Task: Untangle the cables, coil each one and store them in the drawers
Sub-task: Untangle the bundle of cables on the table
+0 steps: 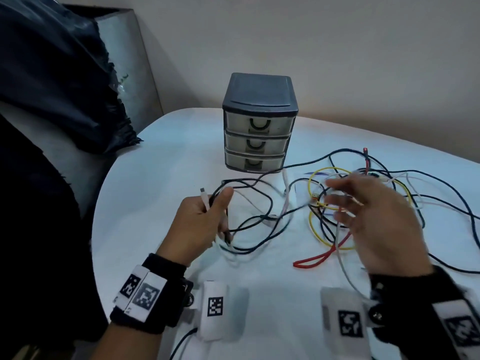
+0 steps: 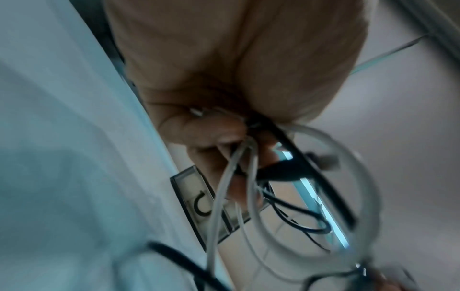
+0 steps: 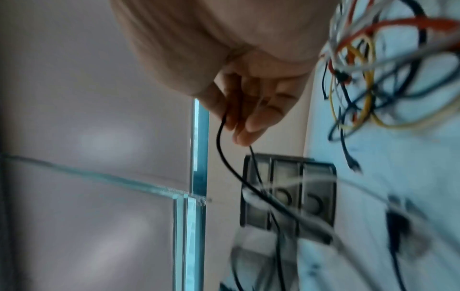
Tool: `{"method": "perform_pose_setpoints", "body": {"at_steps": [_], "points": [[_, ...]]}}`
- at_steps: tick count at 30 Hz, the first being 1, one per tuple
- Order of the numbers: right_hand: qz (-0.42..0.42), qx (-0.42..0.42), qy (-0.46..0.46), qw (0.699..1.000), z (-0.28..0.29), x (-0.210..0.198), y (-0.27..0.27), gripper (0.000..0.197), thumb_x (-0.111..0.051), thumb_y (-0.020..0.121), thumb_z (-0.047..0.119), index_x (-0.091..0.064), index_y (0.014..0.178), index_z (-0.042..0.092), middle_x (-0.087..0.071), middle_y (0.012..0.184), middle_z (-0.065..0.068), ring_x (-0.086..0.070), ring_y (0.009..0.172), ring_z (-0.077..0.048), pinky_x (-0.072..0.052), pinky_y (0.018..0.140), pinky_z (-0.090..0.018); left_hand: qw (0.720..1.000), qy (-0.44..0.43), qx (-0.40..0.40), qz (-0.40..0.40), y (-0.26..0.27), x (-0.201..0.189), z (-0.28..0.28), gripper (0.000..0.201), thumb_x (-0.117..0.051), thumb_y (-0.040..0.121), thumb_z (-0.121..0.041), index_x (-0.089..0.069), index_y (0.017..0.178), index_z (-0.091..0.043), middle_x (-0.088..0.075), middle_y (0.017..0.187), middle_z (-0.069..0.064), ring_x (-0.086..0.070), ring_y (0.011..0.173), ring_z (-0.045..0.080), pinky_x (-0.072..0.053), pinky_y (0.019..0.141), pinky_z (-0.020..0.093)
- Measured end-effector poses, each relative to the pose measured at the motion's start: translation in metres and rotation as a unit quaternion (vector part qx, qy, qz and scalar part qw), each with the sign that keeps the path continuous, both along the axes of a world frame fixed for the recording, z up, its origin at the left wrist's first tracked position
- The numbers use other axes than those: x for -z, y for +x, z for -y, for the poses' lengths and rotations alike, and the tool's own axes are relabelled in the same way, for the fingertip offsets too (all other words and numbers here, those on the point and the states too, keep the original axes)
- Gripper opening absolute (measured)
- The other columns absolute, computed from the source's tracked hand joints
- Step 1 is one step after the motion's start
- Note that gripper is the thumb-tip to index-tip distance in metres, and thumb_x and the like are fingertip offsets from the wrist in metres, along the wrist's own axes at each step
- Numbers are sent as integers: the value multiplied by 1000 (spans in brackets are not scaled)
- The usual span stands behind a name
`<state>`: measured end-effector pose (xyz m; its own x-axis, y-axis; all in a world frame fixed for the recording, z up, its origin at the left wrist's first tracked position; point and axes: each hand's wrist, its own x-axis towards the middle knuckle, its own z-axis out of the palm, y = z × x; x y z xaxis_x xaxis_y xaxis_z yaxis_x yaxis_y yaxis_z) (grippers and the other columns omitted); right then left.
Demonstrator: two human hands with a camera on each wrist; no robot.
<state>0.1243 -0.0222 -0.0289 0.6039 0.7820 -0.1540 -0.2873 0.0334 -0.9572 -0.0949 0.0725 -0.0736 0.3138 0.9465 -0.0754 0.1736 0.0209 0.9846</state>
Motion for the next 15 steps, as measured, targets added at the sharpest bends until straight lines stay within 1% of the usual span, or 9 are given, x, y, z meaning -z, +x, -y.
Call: {"method": "perform_pose_setpoints", "body": {"at_steps": [2, 3, 4, 6, 8, 11, 13, 14, 15], "points": [[-78, 43, 15, 996, 6, -6, 26, 26, -45, 100, 20, -53, 75, 19, -71, 69, 3, -63, 55, -10, -43, 45, -15, 998, -1, -57, 10, -6, 5, -9, 56, -59, 79, -56, -46, 52, -8, -46, 49, 8, -53, 42, 22, -37, 41, 20], [-100, 61, 14, 993, 9, -7, 39, 28, -43, 101, 21, -50, 73, 21, -65, 60, 7, -59, 50, -8, -40, 43, -13, 997, 4, -82, 13, -10, 6, -13, 56, -60, 79, -56, -46, 55, -8, -43, 50, 8, -47, 42, 19, -37, 42, 20], [-105, 73, 14, 992, 11, -7, 49, 30, -41, 102, 22, -48, 73, 22, -55, 52, 10, -51, 44, -6, -36, 39, -12, 995, 10, -100, 13, -13, 6, -16, 55, -60, 79, -57, -44, 56, -9, -41, 50, 6, -42, 44, 17, -36, 43, 20], [-65, 97, 16, 993, 15, -2, 68, 30, -39, 103, 24, -48, 75, 22, -33, 45, 10, -32, 37, -3, -27, 34, -15, 993, 21, -114, 17, -16, 9, -21, 56, -60, 82, -58, -44, 54, -12, -40, 48, 0, -36, 46, 15, -33, 49, 24], [-3, 132, 28, 991, 17, 4, 81, 28, -42, 103, 27, -52, 78, 21, -25, 46, 7, -23, 37, -5, -21, 33, -16, 992, 24, -126, 15, -16, 10, -22, 56, -56, 89, -55, -53, 54, -11, -45, 46, -6, -38, 44, 11, -33, 51, 26], [43, 172, 48, 983, 21, 6, 94, 23, -47, 100, 27, -52, 79, 24, -25, 44, 7, -23, 36, -5, -20, 33, -16, 988, 27, -150, 30, -15, 11, -21, 55, -48, 97, -51, -64, 63, -11, -46, 48, -6, -41, 48, 9, -33, 51, 24], [66, 169, 41, 983, 22, 6, 101, 20, -54, 97, 31, -55, 77, 26, -29, 42, 9, -25, 35, -4, -23, 33, -15, 982, 24, -176, 62, -16, 8, -22, 53, -45, 98, -51, -69, 70, -12, -45, 52, -5, -39, 51, 11, -31, 50, 24], [109, 154, 17, 982, 24, 5, 102, 17, -61, 94, 32, -58, 79, 25, -34, 42, 10, -28, 36, -3, -26, 33, -14, 978, 17, -190, 82, -17, 6, -23, 52, -45, 98, -51, -70, 71, -14, -44, 54, -4, -38, 53, 12, -30, 50, 24], [195, 132, -33, 971, 26, 4, 102, 10, -67, 91, 33, -62, 86, 25, -43, 44, 10, -34, 38, -3, -31, 36, -14, 975, 10, -200, 97, -18, 3, -23, 51, -44, 98, -52, -70, 71, -17, -42, 54, -4, -36, 54, 12, -29, 49, 24]]}}
